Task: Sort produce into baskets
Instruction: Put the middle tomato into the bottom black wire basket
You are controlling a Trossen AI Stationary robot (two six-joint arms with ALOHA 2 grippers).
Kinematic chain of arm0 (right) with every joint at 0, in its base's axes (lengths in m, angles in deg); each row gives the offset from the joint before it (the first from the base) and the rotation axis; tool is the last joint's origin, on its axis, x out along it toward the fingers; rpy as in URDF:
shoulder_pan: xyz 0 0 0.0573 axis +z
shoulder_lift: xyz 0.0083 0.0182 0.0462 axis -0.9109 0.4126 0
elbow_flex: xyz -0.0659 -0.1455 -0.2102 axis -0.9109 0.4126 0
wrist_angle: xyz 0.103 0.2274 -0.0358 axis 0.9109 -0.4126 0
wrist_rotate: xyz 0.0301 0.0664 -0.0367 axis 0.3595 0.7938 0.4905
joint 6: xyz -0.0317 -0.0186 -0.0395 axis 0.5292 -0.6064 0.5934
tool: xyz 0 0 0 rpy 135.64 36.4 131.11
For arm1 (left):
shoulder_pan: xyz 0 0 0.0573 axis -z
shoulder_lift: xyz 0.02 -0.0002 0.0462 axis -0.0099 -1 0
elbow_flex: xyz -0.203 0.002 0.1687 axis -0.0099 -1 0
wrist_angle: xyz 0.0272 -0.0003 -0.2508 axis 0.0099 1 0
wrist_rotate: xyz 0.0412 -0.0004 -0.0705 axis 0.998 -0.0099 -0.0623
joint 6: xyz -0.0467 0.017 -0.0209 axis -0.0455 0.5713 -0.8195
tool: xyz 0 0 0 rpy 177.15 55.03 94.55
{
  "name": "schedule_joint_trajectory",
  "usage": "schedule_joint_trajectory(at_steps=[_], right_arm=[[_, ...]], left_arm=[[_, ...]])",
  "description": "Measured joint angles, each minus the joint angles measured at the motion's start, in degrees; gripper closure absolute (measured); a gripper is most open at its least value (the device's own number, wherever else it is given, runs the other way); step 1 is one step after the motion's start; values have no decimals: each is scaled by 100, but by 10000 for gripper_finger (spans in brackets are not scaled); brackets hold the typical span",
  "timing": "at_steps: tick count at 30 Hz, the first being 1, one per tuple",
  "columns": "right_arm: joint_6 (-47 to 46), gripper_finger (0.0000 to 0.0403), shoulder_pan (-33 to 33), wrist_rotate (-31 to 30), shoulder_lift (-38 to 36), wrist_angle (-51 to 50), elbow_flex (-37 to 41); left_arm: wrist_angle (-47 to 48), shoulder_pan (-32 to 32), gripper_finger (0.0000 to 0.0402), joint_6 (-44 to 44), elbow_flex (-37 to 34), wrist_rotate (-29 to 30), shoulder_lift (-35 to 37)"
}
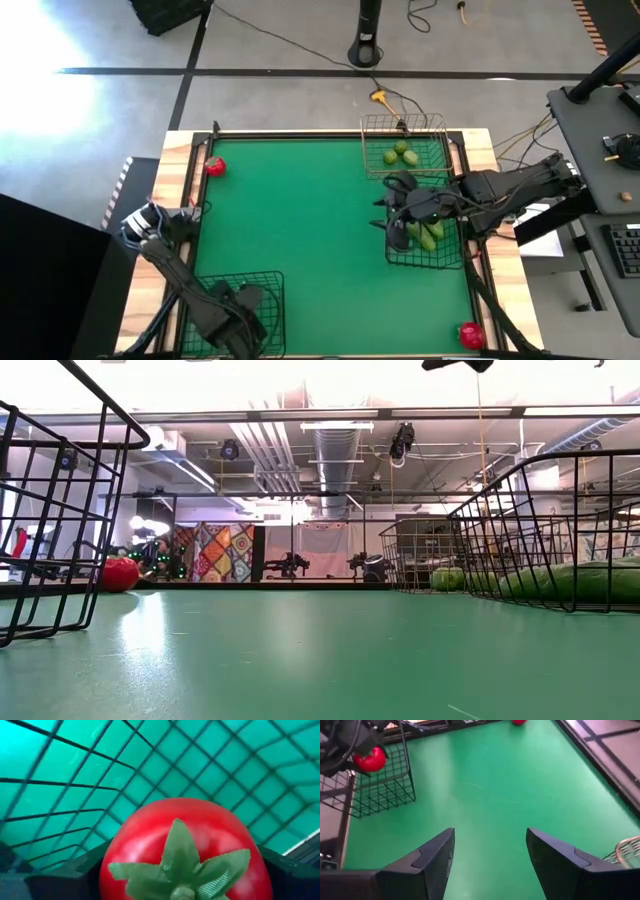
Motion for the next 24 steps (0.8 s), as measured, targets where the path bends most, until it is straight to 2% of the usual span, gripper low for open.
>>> schedule_joint_trajectory(at_steps=[6,14,17,21,24], right_arm=[[438,161,0,-6,54,1,2],[910,163,2,-6,241,-16,4],[914,160,4,-7,305,-86,7],[904,147,4,-5,316,-151,10],[805,132,4,-6,291,-243,3]], left_arm=[[-782,107,101,-704,-563,-189,118],[-1292,231,101,-1885,-1491,-599,183],[-1332,224,94,-1970,-1676,-1009,186],[-1208,225,72,-1837,-1725,-1174,251],[-600,224,57,-1674,-1589,-1404,318]])
